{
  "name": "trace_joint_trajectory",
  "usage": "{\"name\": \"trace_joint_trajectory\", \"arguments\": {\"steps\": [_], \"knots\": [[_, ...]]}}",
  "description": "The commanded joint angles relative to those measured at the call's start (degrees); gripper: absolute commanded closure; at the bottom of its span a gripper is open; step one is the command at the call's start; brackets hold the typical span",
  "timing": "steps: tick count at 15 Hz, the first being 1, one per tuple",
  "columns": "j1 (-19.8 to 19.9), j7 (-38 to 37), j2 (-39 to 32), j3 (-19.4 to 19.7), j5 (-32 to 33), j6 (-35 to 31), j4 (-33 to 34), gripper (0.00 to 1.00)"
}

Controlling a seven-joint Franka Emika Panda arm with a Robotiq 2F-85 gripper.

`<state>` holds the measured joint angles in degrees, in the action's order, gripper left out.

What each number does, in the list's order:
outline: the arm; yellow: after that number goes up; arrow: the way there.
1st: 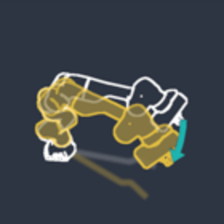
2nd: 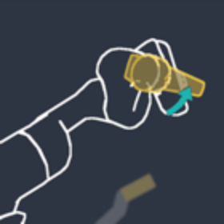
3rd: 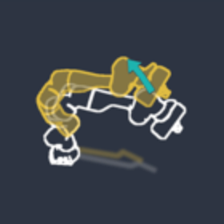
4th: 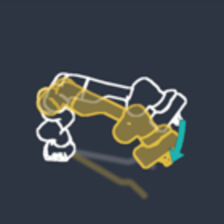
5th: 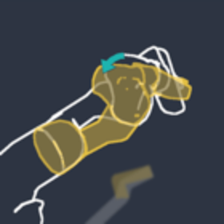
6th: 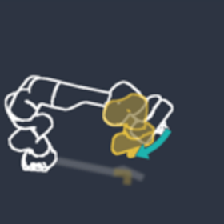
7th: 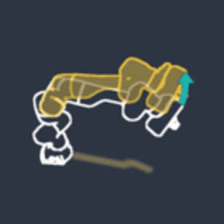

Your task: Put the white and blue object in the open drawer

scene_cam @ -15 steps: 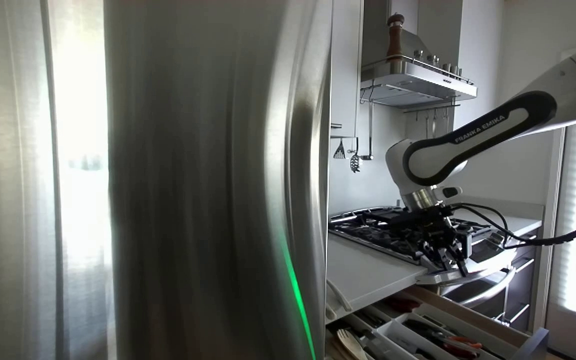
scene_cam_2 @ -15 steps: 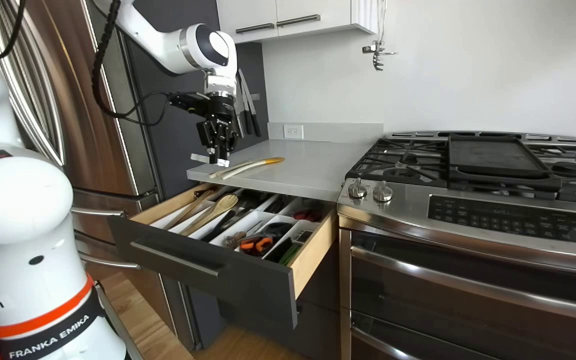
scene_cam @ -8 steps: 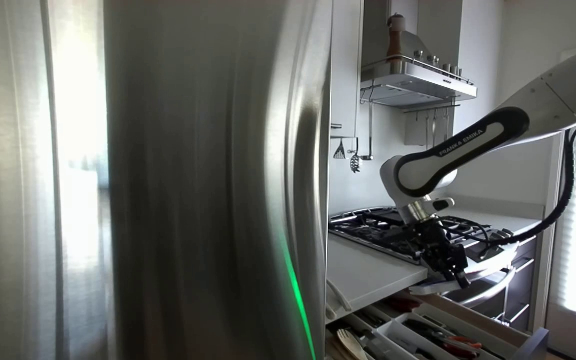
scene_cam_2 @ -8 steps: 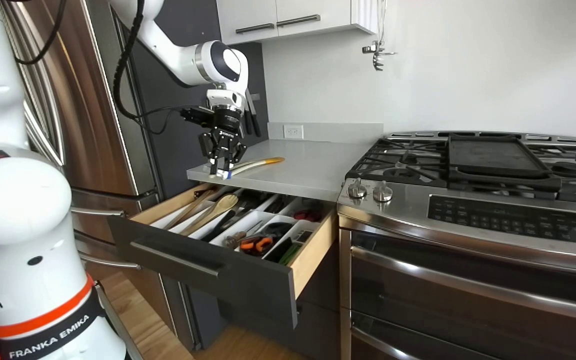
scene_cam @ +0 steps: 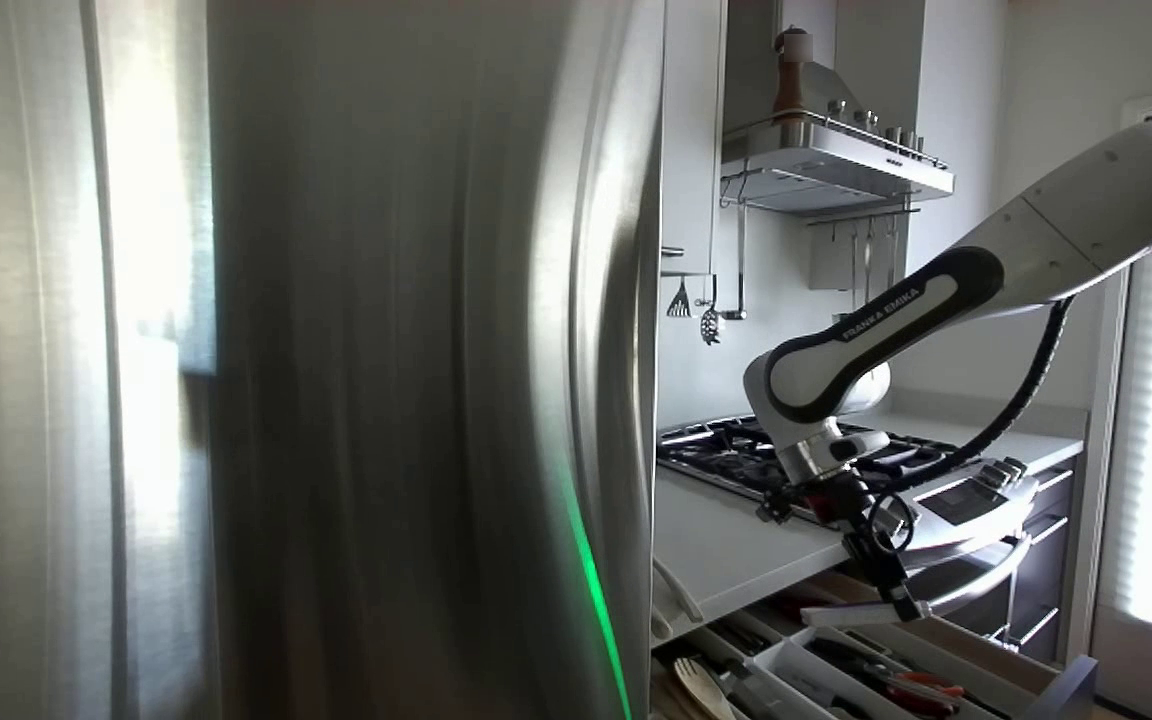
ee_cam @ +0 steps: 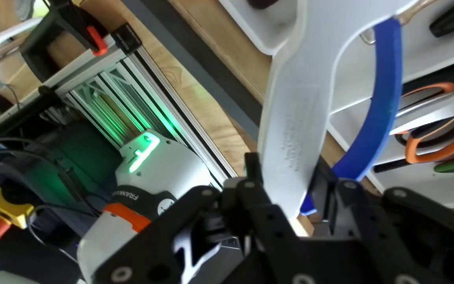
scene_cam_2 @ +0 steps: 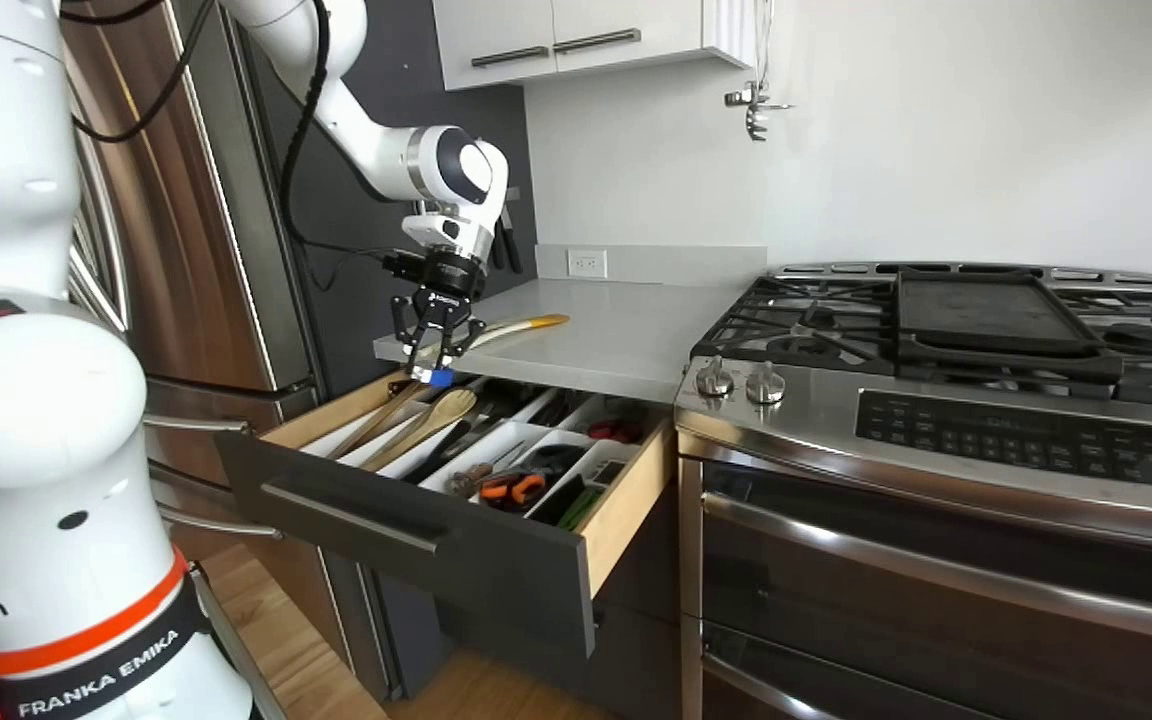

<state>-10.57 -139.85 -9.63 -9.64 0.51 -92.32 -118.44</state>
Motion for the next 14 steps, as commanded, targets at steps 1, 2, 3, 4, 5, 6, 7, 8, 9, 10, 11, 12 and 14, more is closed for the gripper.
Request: {"name": "trace_joint_trajectory", "arguments": {"steps": [1, 2, 3, 4, 5, 6, 7, 8, 9, 10, 11, 12, 14], "knots": [[-0.8, -10.1, -2.7, 1.5, -2.7, -2.7, -0.9, 0.92], [-0.7, -12.3, -3.0, 1.8, -3.2, -3.9, -1.6, 0.92], [-0.5, -14.2, -3.3, 2.2, -3.8, -5.3, -2.2, 0.92], [-0.5, -16.3, -3.6, 2.6, -3.9, -7.3, -2.9, 0.92], [-0.5, -18.2, -3.7, 3.0, -4.1, -9.7, -3.5, 0.92], [-0.6, -13.7, -4.0, 2.5, -2.7, -5.8, -1.5, 0.92], [-0.5, -13.8, -4.3, 2.7, -2.6, -6.4, -1.7, 0.67], [-0.5, -13.7, -4.4, 2.8, -2.6, -6.4, -1.6, 0.67], [-0.6, -13.6, -4.4, 2.7, -2.6, -6.3, -1.5, 0.67], [-0.6, -13.6, -4.4, 2.7, -2.6, -6.3, -1.4, 0.67], [-0.7, -13.6, -4.3, 2.7, -2.6, -6.3, -1.4, 0.67], [-0.7, -13.6, -4.3, 2.7, -2.6, -6.3, -1.4, 0.92], [-0.8, -16.2, -4.9, 3.1, -2.9, -9.3, -2.4, 0.92]]}}
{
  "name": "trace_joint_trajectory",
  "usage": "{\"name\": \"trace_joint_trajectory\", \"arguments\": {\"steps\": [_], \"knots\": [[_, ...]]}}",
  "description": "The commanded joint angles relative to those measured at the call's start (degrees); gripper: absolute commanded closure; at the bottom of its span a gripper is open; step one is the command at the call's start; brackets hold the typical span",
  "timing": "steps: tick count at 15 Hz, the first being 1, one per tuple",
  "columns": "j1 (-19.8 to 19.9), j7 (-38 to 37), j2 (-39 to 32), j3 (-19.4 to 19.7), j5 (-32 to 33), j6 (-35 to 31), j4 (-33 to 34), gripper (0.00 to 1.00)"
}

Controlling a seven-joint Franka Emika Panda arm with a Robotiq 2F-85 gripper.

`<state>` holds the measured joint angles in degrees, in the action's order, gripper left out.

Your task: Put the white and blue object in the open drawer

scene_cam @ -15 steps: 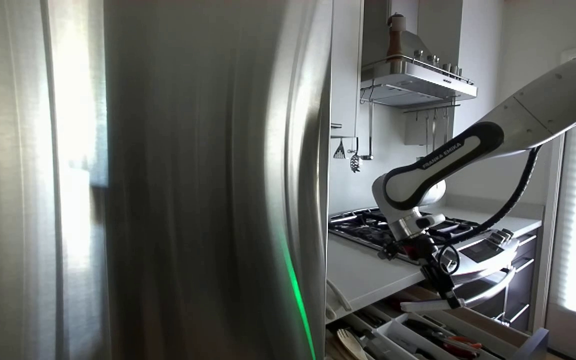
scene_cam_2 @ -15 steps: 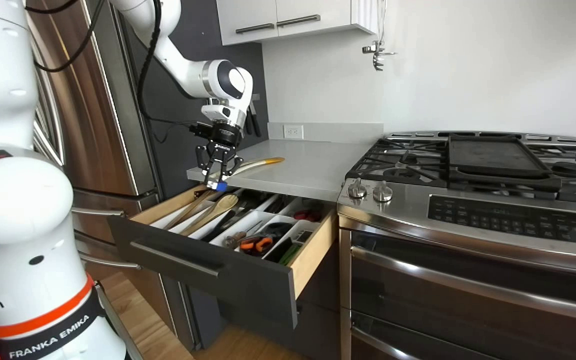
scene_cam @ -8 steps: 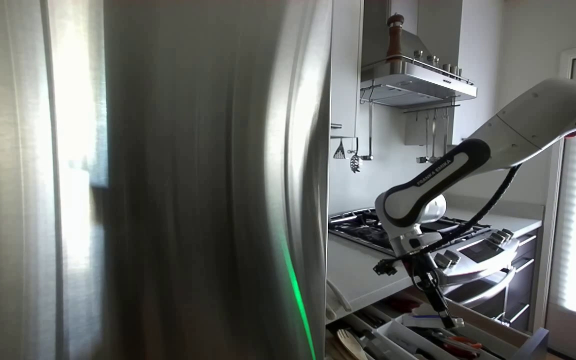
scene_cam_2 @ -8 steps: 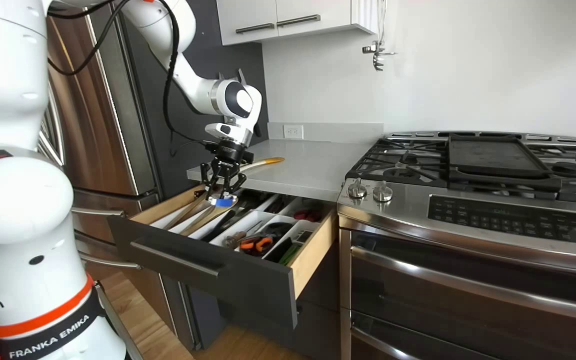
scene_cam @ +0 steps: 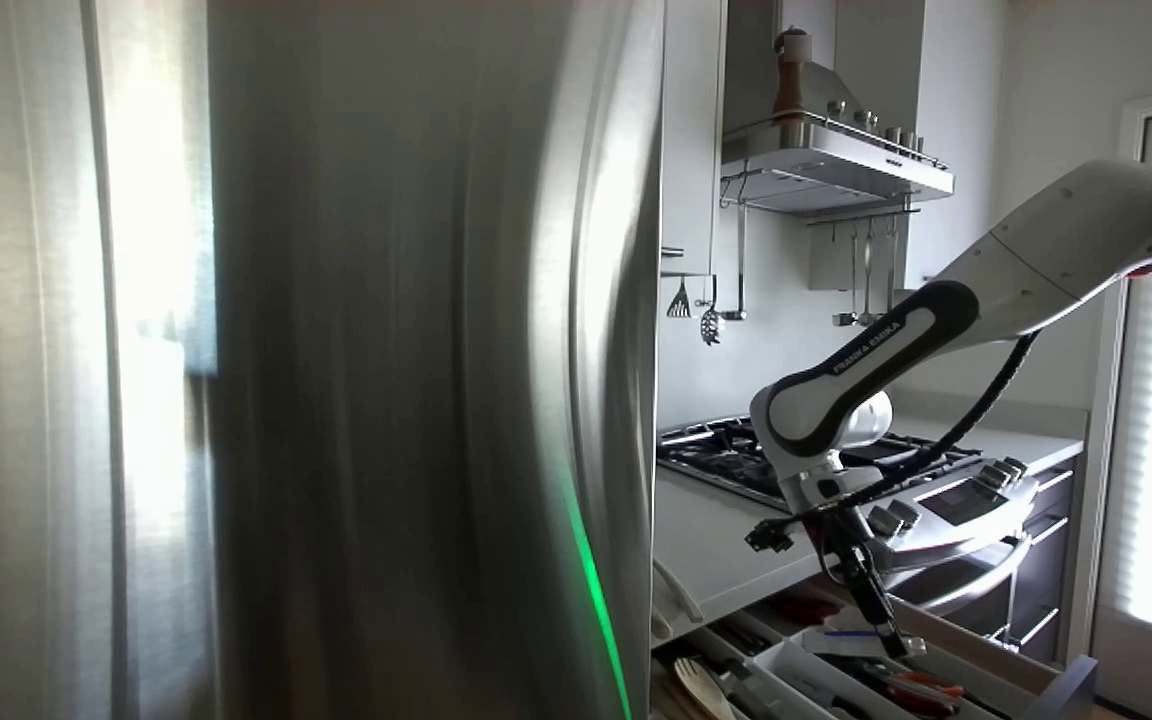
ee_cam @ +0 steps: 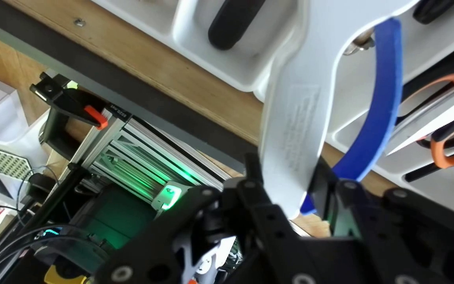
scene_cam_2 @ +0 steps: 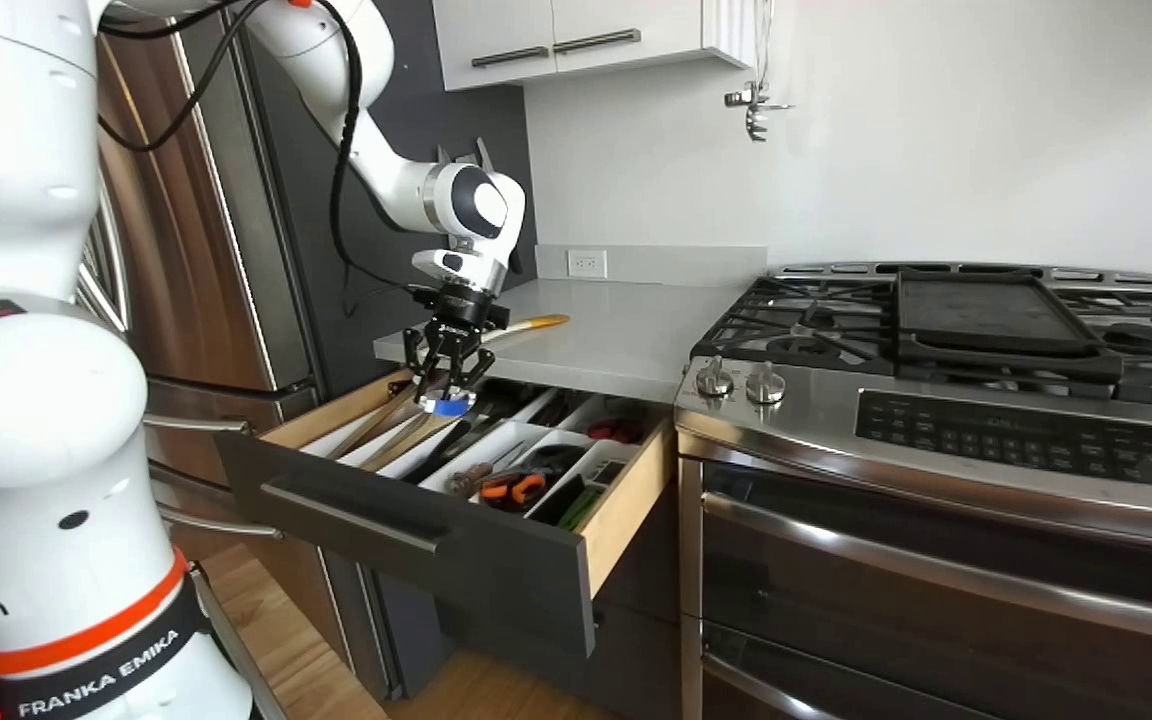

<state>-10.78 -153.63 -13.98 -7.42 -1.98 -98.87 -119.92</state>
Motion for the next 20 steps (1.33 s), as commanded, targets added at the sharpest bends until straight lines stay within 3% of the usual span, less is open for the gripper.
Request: {"name": "trace_joint_trajectory", "arguments": {"steps": [1, 3, 4, 6, 7, 9, 10, 12, 13, 14, 15, 16, 17, 18, 19, 20], "knots": [[-0.5, -3.4, -0.6, 1.0, -1.0, -4.7, -1.7, 0.92], [-0.6, -5.8, -1.0, 1.4, -0.8, -8.7, -3.6, 0.92], [-6.8, -2.0, -0.4, 10.5, -2.3, -10.4, -5.1, 0.92], [-5.1, -6.6, -0.9, 8.2, -1.3, -15.6, -7.2, 0.92], [-11.4, -2.1, -1.1, 18.3, -2.5, -18.3, -8.7, 0.92], [-10.6, -7.3, -1.5, 15.9, -3.2, -22.5, -10.2, 0.92], [-18.0, -2.0, -3.1, 26.4, -6.5, -24.2, -10.2, 0.92], [-15.3, -7.9, -2.2, 20.3, -7.2, -26.5, -11.4, 0.92], [-24.8, -2.2, -4.4, 31.6, -12.1, -27.6, -11.0, 0.92], [-25.4, -2.6, -4.4, 31.2, -13.5, -28.5, -11.1, 0.92], [-14.0, -9.1, -1.7, 17.7, -9.6, -29.2, -11.8, 0.92], [-29.1, -2.3, -5.0, 34.0, -16.5, -29.2, -11.0, 0.92], [-29.3, -2.2, -5.1, 33.4, -17.7, -30.0, -11.1, 0.92], [-17.7, -9.1, -2.4, 20.1, -12.4, -30.7, -11.7, 0.92], [-32.6, -2.3, -6.1, 36.1, -19.5, -30.6, -11.1, 0.92], [-32.8, -2.2, -6.3, 35.8, -20.4, -31.0, -11.4, 0.92]]}}
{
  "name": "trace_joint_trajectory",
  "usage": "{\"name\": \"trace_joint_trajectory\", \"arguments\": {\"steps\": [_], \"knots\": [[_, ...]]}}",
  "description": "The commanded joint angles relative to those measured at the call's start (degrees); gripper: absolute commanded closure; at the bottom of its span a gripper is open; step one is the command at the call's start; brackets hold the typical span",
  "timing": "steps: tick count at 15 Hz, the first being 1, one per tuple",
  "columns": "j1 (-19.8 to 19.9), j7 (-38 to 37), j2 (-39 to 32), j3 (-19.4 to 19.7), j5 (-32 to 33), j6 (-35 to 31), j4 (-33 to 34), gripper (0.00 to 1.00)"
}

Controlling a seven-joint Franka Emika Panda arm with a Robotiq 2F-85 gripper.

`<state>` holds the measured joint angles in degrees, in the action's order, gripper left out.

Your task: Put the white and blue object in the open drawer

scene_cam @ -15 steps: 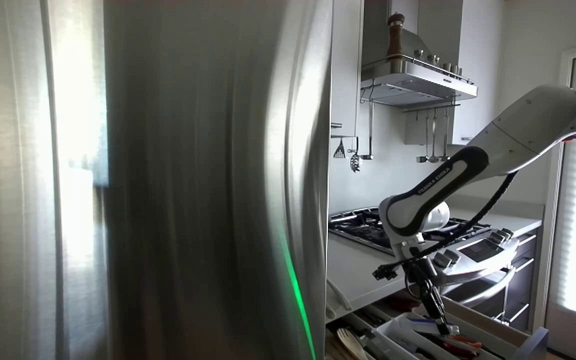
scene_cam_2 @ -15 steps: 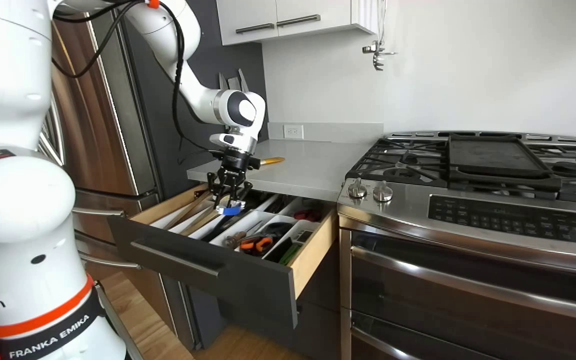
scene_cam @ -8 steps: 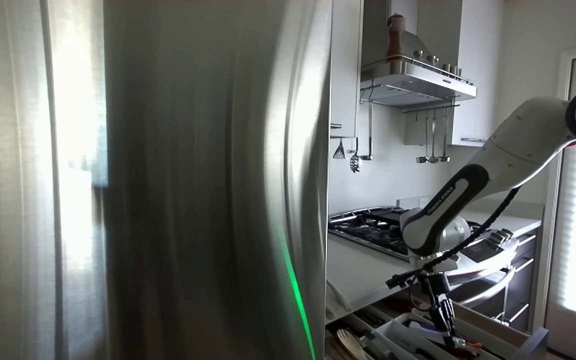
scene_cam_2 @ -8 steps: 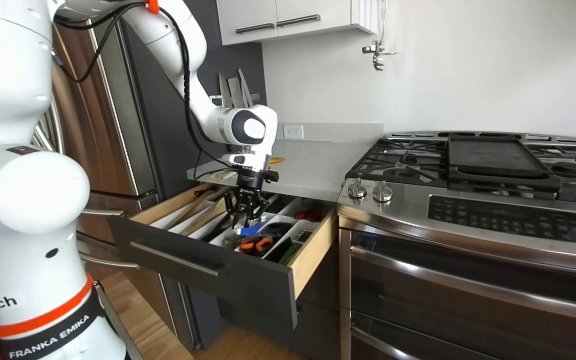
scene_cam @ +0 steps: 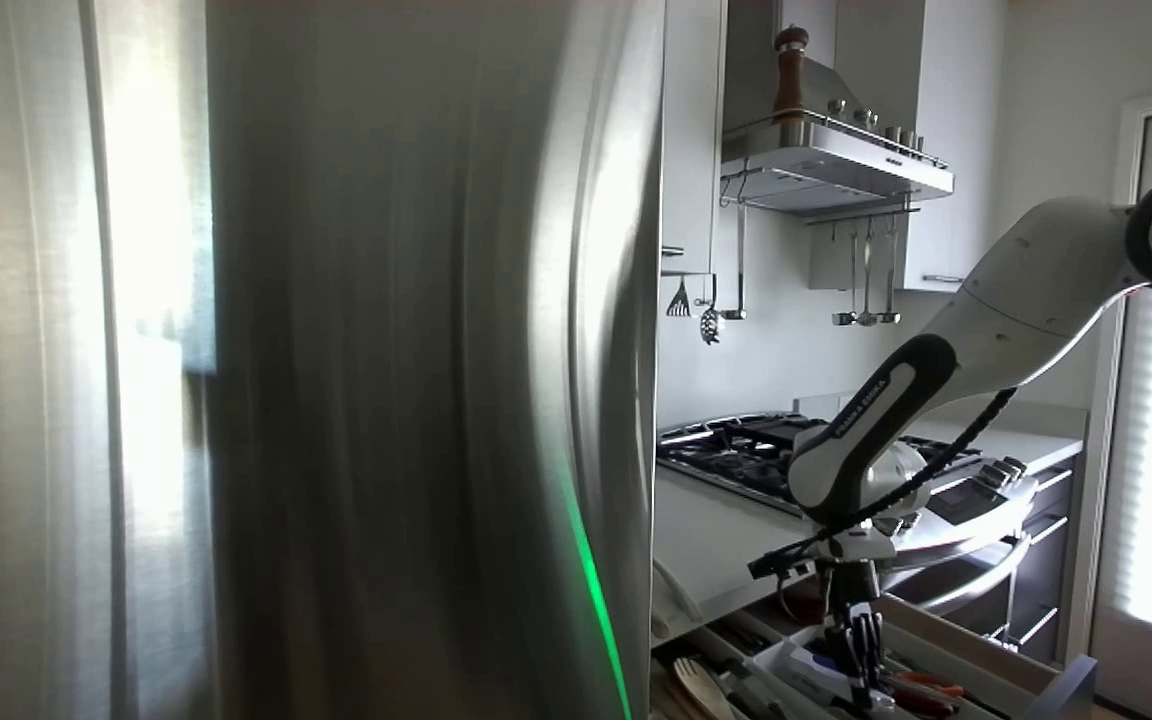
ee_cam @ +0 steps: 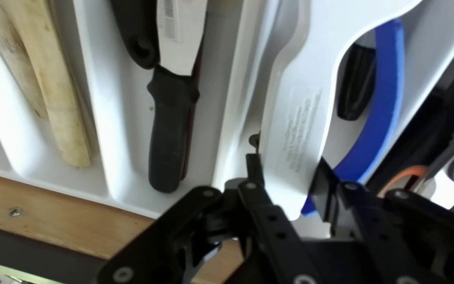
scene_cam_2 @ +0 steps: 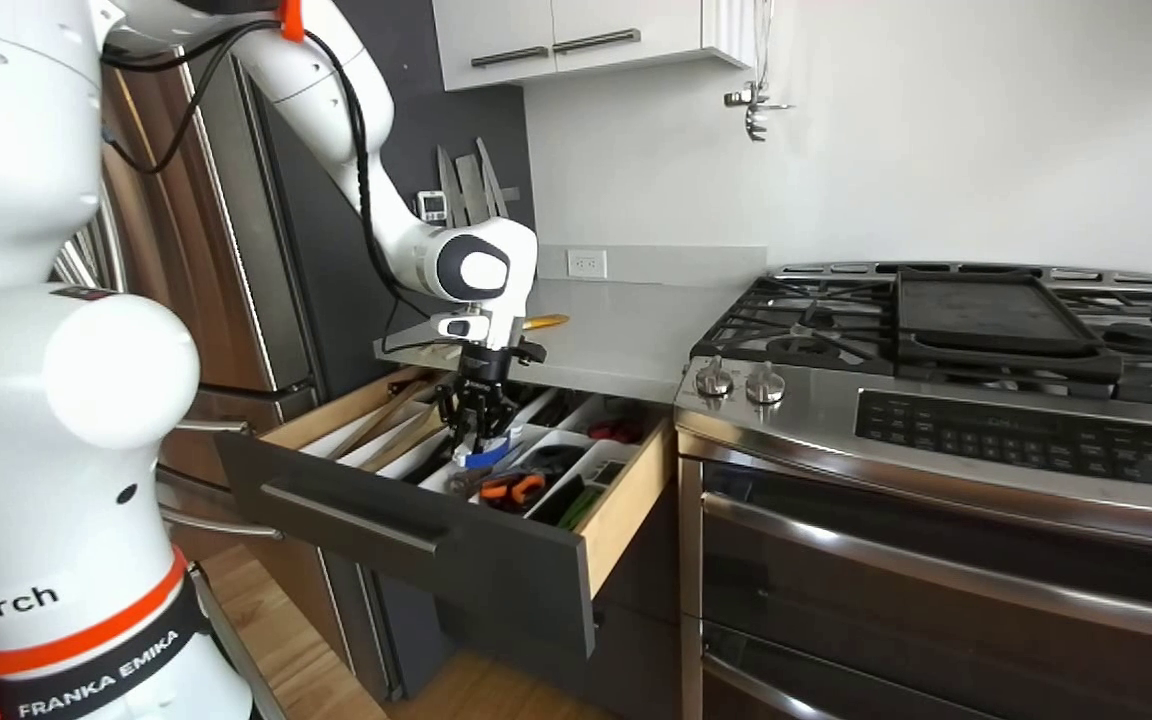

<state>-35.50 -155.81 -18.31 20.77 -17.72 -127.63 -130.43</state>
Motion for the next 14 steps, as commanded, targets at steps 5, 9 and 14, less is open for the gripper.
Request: {"name": "trace_joint_trajectory", "arguments": {"steps": [5, 9, 14], "knots": [[-13.5, -1.4, -3.8, 11.4, -6.9, -2.1, -0.8, 0.92], [-16.9, -0.8, -5.3, 14.2, -8.5, -1.5, -0.4, 0.92], [-18.8, -1.7, -4.6, 16.4, -7.3, -0.9, -0.3, 0.27]]}}
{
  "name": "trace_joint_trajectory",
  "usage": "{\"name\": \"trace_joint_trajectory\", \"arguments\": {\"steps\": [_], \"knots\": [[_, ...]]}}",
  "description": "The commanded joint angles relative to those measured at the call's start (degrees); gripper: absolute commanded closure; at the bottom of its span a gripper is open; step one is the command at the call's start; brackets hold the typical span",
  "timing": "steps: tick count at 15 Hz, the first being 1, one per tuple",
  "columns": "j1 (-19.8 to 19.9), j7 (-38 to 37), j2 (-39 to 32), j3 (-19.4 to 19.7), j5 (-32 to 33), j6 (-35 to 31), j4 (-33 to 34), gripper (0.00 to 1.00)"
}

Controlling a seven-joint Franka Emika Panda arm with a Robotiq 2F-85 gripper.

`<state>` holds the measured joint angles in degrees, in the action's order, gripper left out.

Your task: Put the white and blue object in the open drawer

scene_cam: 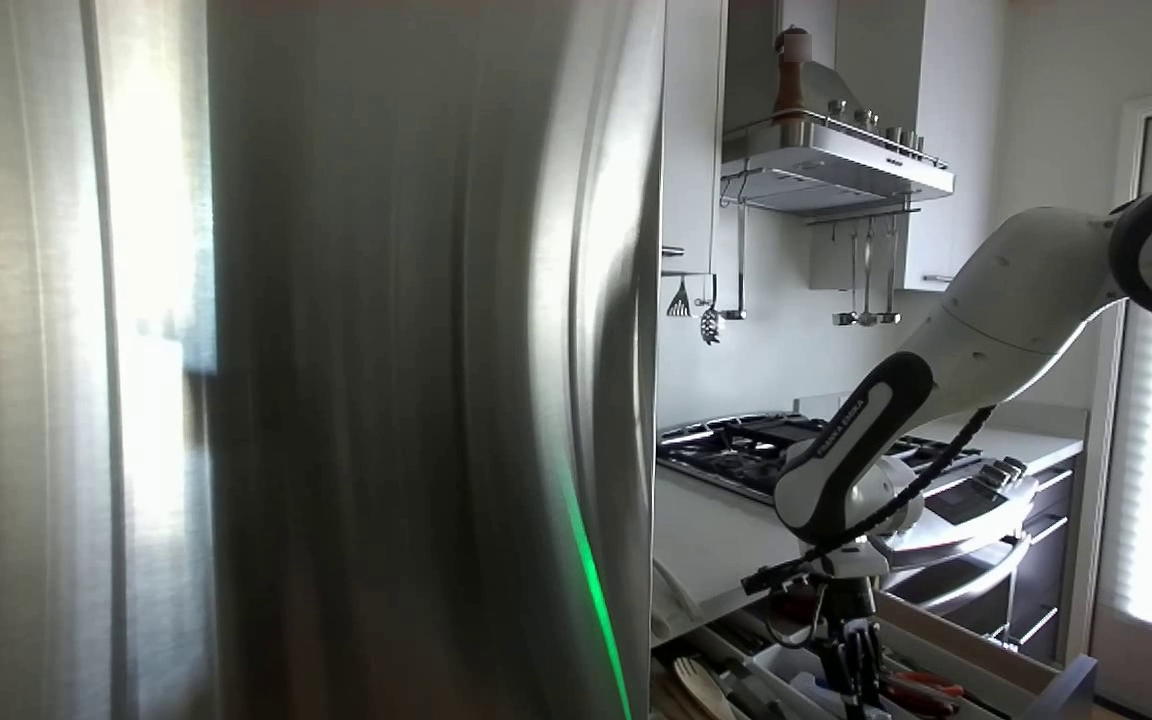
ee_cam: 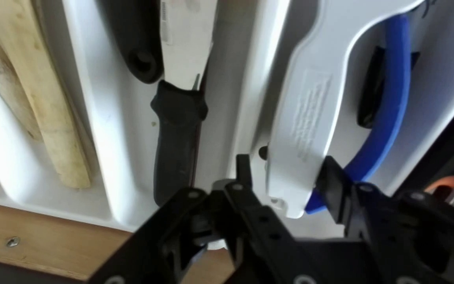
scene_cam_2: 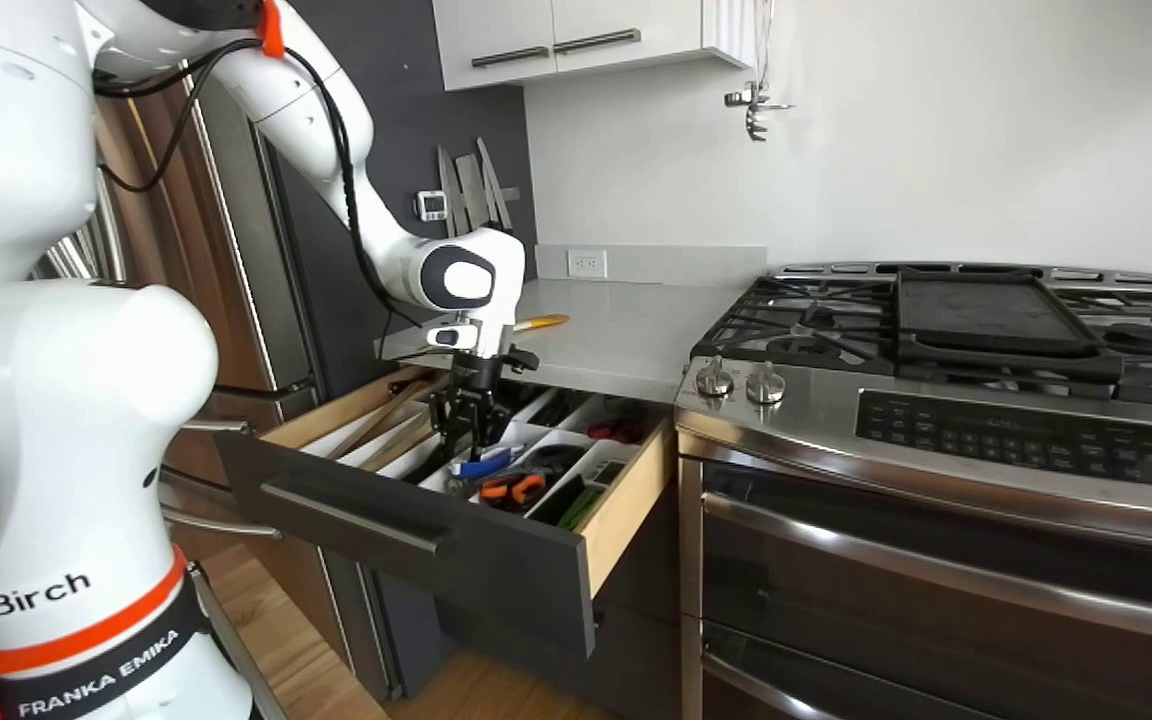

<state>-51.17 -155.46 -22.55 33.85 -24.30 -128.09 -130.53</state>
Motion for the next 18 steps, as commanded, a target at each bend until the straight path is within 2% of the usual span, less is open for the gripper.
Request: {"name": "trace_joint_trajectory", "arguments": {"steps": [1, 3, 5, 6, 7, 9, 10, 11, 12, 15, 16, 17, 18], "knots": [[-3.9, -2.3, 0.1, 5.0, -0.1, -0.6, -0.3, 0.20], [-5.3, -2.5, 1.2, 8.0, 1.4, -0.3, -0.4, 0.05], [-4.9, -1.5, 4.8, 8.9, 4.0, 0.9, -0.8, 0.00], [3.7, -3.9, 9.3, 0.9, 9.9, -0.6, -1.2, 0.00], [5.3, -2.9, 11.3, -0.4, 11.3, 0.1, -1.2, 0.00], [11.2, -3.0, 16.3, -6.0, 14.6, 1.7, -1.2, 0.00], [4.5, -1.4, 17.5, 0.9, 13.2, 2.6, -1.1, 0.00], [16.0, -3.7, 20.8, -10.3, 17.1, 2.6, -1.0, 0.00], [7.5, -2.8, 22.3, -1.5, 16.8, 3.8, -0.7, 0.00], [9.7, -2.5, 27.3, -1.9, 20.3, 6.7, 0.9, 0.00], [21.0, -2.4, 29.0, -12.8, 20.6, 7.5, 1.1, 0.00], [23.3, -2.1, 30.2, -14.6, 20.4, 8.3, 1.4, 0.00], [27.7, -1.3, 32.1, -18.8, 18.7, 9.4, 1.2, 0.00]]}}
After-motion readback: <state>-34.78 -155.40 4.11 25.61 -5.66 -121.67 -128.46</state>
